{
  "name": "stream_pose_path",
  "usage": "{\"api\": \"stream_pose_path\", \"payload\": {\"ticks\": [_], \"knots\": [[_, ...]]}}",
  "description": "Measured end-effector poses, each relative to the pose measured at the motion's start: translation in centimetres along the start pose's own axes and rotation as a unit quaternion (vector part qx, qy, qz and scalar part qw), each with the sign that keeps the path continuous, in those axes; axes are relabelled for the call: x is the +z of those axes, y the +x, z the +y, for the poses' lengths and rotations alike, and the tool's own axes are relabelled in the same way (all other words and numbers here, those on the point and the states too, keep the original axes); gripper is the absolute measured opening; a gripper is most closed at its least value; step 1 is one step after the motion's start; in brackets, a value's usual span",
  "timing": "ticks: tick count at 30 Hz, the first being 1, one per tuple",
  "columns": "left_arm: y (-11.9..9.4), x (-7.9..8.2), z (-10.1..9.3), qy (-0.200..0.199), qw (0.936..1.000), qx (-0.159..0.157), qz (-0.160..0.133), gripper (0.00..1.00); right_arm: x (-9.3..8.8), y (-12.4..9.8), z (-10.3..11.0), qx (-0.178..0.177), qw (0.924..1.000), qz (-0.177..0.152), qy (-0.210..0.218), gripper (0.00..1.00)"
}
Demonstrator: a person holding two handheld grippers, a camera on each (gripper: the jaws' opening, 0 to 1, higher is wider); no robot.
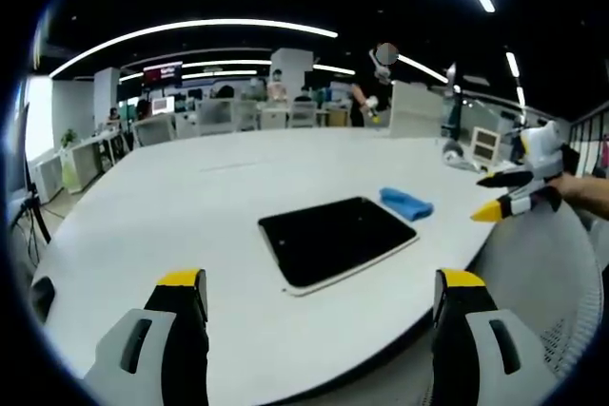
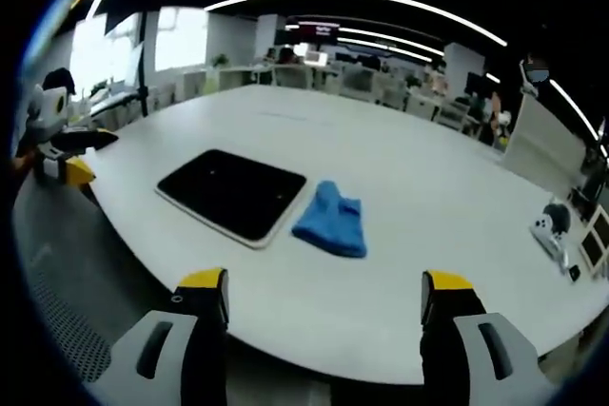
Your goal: Wipe the mirror surface with the cleaning cloth until all visible marks leave the cleaned area.
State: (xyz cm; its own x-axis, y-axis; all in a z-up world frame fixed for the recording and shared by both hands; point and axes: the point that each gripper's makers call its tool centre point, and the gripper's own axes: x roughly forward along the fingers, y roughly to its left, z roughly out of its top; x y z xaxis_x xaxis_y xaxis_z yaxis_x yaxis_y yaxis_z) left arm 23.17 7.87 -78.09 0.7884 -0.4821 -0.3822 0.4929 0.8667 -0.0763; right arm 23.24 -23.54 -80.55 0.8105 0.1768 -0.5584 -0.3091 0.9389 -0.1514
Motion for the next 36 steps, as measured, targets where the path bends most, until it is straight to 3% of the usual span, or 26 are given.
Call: {"api": "stream_pose_path", "payload": {"ticks": [19,36], "knots": [[-0.03,-0.49,0.11,-0.003,0.9999,0.004,0.015,0.99,-0.74,-0.04,-0.30,-0.006,0.9995,0.017,0.025,0.94],[0.00,-0.48,0.08,0.000,0.9999,0.004,0.015,0.99,-0.75,-0.05,-0.35,-0.006,0.9995,0.016,0.028,0.94]]}}
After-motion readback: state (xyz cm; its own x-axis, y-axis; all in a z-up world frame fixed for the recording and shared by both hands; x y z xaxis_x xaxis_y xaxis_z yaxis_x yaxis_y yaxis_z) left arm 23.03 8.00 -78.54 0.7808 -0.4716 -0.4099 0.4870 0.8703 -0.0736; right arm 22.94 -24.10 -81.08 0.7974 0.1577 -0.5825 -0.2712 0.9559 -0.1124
